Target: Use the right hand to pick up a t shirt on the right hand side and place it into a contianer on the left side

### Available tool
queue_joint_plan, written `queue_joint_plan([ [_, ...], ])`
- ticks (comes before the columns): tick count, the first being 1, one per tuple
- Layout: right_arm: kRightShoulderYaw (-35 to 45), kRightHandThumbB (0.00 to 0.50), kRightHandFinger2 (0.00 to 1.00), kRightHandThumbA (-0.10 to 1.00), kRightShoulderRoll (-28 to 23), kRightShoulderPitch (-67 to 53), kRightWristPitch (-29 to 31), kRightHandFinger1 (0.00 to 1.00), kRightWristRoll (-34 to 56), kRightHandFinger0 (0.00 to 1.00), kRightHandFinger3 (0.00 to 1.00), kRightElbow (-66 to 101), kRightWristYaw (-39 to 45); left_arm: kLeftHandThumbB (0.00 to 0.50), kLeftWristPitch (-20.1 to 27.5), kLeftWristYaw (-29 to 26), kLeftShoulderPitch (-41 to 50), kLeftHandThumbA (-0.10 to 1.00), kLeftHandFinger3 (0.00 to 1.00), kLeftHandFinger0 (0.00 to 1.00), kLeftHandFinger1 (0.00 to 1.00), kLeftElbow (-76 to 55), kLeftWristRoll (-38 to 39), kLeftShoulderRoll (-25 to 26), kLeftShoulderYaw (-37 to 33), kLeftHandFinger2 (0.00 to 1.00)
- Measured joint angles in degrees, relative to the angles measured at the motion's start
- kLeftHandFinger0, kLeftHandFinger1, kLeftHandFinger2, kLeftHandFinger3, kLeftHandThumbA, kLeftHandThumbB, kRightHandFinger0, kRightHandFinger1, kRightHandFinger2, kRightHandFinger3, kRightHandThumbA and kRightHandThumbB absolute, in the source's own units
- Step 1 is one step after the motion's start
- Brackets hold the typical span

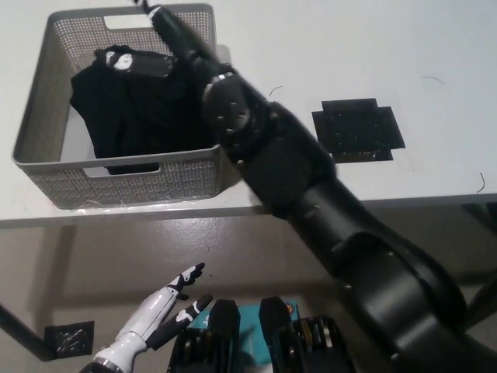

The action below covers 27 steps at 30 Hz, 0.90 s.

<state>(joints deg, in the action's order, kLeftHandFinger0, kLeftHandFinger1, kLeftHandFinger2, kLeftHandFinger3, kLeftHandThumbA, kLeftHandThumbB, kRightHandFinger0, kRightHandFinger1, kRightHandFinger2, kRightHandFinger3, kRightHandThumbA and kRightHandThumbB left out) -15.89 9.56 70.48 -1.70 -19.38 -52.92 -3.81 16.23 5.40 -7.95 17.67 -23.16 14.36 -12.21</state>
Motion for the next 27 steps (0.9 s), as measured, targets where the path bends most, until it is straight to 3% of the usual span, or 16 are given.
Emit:
queue_joint_plan([
  [2, -0.47, 0.5, 1.0, 0.89, -2.22, -2.79, -0.66, 1.0, -0.82, 1.0, 1.0, 4.83, 0.3, 0.273, -0.01, -0.05, 0.15, 1.0, 1.0, 0.8, 0.92, -0.05, -0.19, 0.03, 0.13, 1.0],
  [3, -0.51, 0.5, 1.0, 0.93, -2.86, -3.46, -0.76, 1.0, -1.01, 1.0, 1.0, 5.95, 0.31, 0.3, -0.01, -0.11, 0.16, 1.0, 1.0, 0.79, 0.93, -0.05, -0.27, 0.05, 0.12, 1.0],
  [10, -0.43, 0.5, 1.0, 0.87, -12.8, -13.6, -1.55, 1.0, -3.22, 1.0, 1.0, 21.86, 0.41, 0.275, -0.03, -0.4, 0.75, 1.0, 1.0, 0.83, 0.97, -0.12, -1.11, 0.53, 0.53, 1.0],
  [11, -0.38, 0.5, 1.0, 0.85, -13.82, -14.82, -1.58, 1.0, -3.35, 1.0, 1.0, 23.62, 0.43, 0.295, -0.03, -0.4, 0.83, 1.0, 1.0, 0.87, 0.99, -0.11, -1.11, 0.54, 0.65, 1.0],
  [12, -0.24, 0.46, 1.0, 0.75, -15.16, -16.74, -1.63, 1.0, -3.43, 1.0, 1.0, 26.04, 0.5, 0.304, -0.03, -0.39, 0.91, 1.0, 1.0, 0.84, 0.98, -0.09, -1.08, 0.55, 0.8, 1.0],
  [14, 0.82, 0.46, 1.0, 0.74, -17.06, -20.01, -1.67, 1.0, -3.09, 1.0, 1.0, 30.6, 0.95, 0.305, -0.03, -0.39, 1.13, 1.0, 1.0, 0.83, 0.97, -0.06, -1.06, 0.55, 1.16, 1.0],
  [15, 1.39, 0.349, 1.0, 0.82, -17.71, -21.42, -1.72, 1.0, -2.87, 1.0, 1.0, 32.53, 1.27, 0.306, -0.03, -0.39, 1.25, 1.0, 1.0, 0.78, 0.93, -0.06, -1.03, 0.56, 1.39, 1.0],
  [17, 2.54, 0.28, 1.0, 0.91, -18.66, -23.97, -1.67, 1.0, -1.91, 1.0, 1.0, 35.92, 1.83, 0.336, 0.01, -0.41, 1.38, 1.0, 1.0, 0.81, 0.94, 0.06, -0.99, 0.56, 1.86, 1.0],
  [19, 4.27, 0.243, 1.0, 0.91, -19.81, -27.45, -1.2, 1.0, -0.52, 1.0, 1.0, 40.73, 2.25, 0.34, 0.02, -0.53, 1.47, 1.0, 1.0, 0.81, 0.92, 0.18, -0.97, 0.56, 2.41, 1.0],
  [25, 7.95, 0.248, 1.0, 0.98, -20.49, -40.19, 1.65, 1.0, 3.0, 1.0, 1.0, 53.9, 2.32, 0.359, 0.14, -1.09, 2.46, 1.0, 1.0, 0.83, 0.93, 0.5, -0.83, 0.55, 3.49, 1.0],
  [27, 8.75, 0.275, 1.0, 0.93, -20.49, -44.88, 3.19, 1.0, 3.63, 1.0, 1.0, 56.98, 2.29, 0.345, 0.14, -1.31, 2.81, 1.0, 1.0, 0.84, 0.93, 0.56, -0.62, 0.55, 3.87, 1.0],
])
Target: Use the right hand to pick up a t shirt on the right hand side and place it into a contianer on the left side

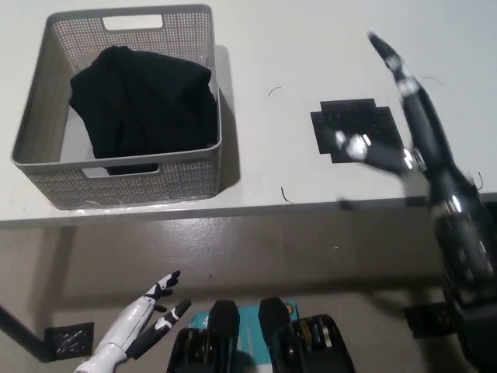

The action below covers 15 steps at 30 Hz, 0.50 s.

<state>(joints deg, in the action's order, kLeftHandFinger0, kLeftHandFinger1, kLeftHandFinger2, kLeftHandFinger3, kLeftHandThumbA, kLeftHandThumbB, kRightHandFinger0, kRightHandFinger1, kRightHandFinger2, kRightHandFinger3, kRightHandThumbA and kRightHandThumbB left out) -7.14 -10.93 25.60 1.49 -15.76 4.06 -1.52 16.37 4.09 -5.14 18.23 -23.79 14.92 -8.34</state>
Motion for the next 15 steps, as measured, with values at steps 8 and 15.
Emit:
queue_joint_plan([
  [8, 0.65, 0.238, 1.0, 0.9, -0.65, -19.36, 7.51, 1.0, -0.3, 1.0, 1.0, 0.25, -0.44, 0.332, 0.14, -0.36, 0.24, 1.0, 1.0, 0.86, 0.92, 0.85, 0.76, -0.04, 0.82, 1.0],
  [15, 0.6, 0.2, 1.0, 0.82, -2.0, -26.23, 13.26, 1.0, -2.25, 1.0, 1.0, -7.36, -1.46, 0.348, 0.31, -0.43, 0.23, 1.0, 1.0, 0.89, 0.93, 1.73, 0.8, -0.1, 1.2, 1.0],
])
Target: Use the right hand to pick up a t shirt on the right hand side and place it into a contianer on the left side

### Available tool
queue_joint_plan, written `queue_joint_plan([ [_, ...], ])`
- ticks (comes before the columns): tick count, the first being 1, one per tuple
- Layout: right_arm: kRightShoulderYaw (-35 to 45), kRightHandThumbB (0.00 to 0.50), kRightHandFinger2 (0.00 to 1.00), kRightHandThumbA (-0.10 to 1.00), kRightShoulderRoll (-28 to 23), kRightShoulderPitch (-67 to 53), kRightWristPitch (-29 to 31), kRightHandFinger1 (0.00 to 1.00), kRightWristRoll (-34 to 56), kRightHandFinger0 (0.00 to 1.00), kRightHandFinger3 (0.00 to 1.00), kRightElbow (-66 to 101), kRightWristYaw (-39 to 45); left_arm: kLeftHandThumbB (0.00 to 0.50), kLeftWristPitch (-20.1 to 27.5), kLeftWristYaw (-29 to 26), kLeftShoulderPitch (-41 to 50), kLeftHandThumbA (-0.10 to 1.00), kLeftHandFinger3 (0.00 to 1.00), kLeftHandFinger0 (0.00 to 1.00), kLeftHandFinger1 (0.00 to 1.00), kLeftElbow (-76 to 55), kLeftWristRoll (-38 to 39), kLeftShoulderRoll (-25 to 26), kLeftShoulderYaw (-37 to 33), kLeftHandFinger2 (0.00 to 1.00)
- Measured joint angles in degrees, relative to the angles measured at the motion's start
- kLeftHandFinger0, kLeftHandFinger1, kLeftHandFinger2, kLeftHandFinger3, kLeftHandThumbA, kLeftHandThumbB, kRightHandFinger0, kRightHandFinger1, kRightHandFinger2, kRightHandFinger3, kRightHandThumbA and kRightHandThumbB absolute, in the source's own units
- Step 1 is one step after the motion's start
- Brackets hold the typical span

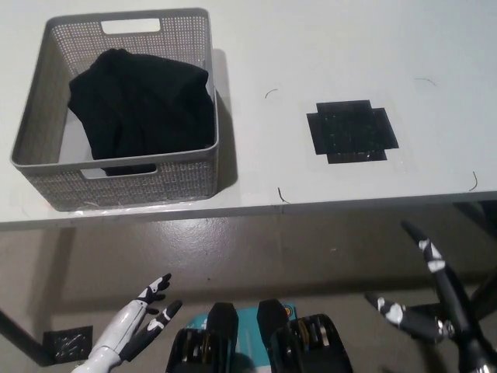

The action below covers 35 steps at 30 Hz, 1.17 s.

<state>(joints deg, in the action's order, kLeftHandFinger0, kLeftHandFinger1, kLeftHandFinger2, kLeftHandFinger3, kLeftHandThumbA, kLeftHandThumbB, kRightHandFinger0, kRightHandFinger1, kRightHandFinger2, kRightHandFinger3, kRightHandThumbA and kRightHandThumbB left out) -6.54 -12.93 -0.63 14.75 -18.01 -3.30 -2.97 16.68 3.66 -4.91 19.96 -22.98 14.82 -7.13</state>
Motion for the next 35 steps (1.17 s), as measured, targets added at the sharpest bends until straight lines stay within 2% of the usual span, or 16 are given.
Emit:
queue_joint_plan([
  [4, -0.36, 0.209, 1.0, 0.82, -0.72, -1.8, 3.23, 1.0, -2.29, 1.0, 1.0, -4.98, -1.36, 0.334, 0.21, 0.0, 0.0, 1.0, 1.0, 0.9, 0.93, 0.02, 0.2, -0.01, 0.31, 1.0],
  [9, -0.46, 0.268, 1.0, 0.87, -0.73, -3.29, 6.38, 1.0, -5.04, 1.0, 1.0, -9.82, -3.49, 0.346, 0.5, -0.08, 0.0, 1.0, 1.0, 0.89, 0.92, 0.39, 0.91, -0.24, 0.75, 1.0],
  [11, -0.58, 0.273, 1.0, 0.87, -0.56, -3.47, 7.21, 1.0, -6.09, 1.0, 1.0, -11.78, -4.39, 0.334, 0.55, -0.23, 0.0, 1.0, 1.0, 0.88, 0.91, 0.66, 1.22, -0.39, 0.91, 1.0],
  [14, -1.1, 0.272, 1.0, 0.85, -0.32, -3.38, 7.64, 1.0, -7.26, 1.0, 1.0, -13.95, -5.47, 0.342, 0.7, -0.42, 0.01, 1.0, 1.0, 0.85, 0.9, 0.69, 1.58, -0.56, 1.08, 1.0],
  [17, -2.81, 0.287, 1.0, 0.88, -0.48, -1.99, 7.86, 1.0, -7.48, 1.0, 1.0, -16.78, -6.29, 0.358, 0.73, -0.78, 0.03, 1.0, 1.0, 0.86, 0.89, 0.57, 1.89, -0.71, 1.47, 1.0],
  [20, -4.47, 0.276, 1.0, 0.82, -0.66, -0.02, 8.0, 1.0, -7.97, 1.0, 1.0, -19.26, -7.32, 0.354, 0.82, -1.04, -0.02, 1.0, 1.0, 0.83, 0.89, 0.61, 2.14, -0.76, 1.56, 1.0],
  [21, -5.02, 0.271, 1.0, 0.84, -0.72, 0.49, 8.04, 1.0, -8.11, 1.0, 1.0, -19.86, -7.62, 0.34, 0.82, -1.14, -0.02, 1.0, 1.0, 0.85, 0.9, 0.6, 2.15, -0.76, 1.56, 1.0],
  [22, -5.52, 0.277, 1.0, 0.88, -0.77, 0.86, 8.1, 1.0, -8.22, 1.0, 1.0, -20.29, -7.93, 0.352, 0.83, -1.23, -0.01, 1.0, 1.0, 0.85, 0.91, 0.59, 2.17, -0.75, 1.57, 1.0],
  [25, -7.4, 0.264, 1.0, 0.88, -1.16, 1.67, 8.47, 1.0, -8.05, 1.0, 1.0, -21.26, -8.79, 0.343, 0.83, -1.24, -0.02, 1.0, 1.0, 0.85, 0.91, 0.6, 2.3, -0.74, 1.62, 1.0],
  [27, -8.34, 0.259, 1.0, 0.87, -1.56, 1.78, 8.7, 1.0, -7.57, 1.0, 1.0, -21.53, -9.21, 0.35, 0.83, -1.24, 0.0, 1.0, 1.0, 0.9, 0.93, 0.6, 2.32, -0.72, 1.61, 1.0],
  [31, -9.73, 0.253, 1.0, 0.88, -2.34, 1.78, 9.02, 1.0, -6.6, 1.0, 1.0, -22.66, -10.13, 0.344, 0.92, -1.27, 0.01, 1.0, 1.0, 0.89, 0.92, 0.66, 2.39, -0.7, 1.61, 1.0],
  [32, -9.94, 0.271, 1.0, 0.9, -2.48, 1.79, 9.07, 1.0, -6.45, 1.0, 1.0, -22.86, -10.33, 0.358, 0.96, -1.3, 0.01, 1.0, 1.0, 0.91, 0.93, 0.72, 2.39, -0.7, 1.6, 1.0],
  [33, -10.17, 0.275, 1.0, 0.91, -2.7, 1.79, 9.11, 1.0, -6.13, 1.0, 1.0, -23.12, -10.58, 0.347, 0.99, -1.32, 0.01, 1.0, 1.0, 0.89, 0.92, 0.8, 2.39, -0.71, 1.58, 1.0],
  [35, -10.32, 0.27, 1.0, 0.91, -2.9, 1.78, 9.12, 1.0, -5.7, 1.0, 1.0, -23.3, -10.75, 0.346, 0.98, -1.34, 0.05, 1.0, 1.0, 0.89, 0.91, 0.77, 2.38, -0.7, 1.55, 1.0],
])
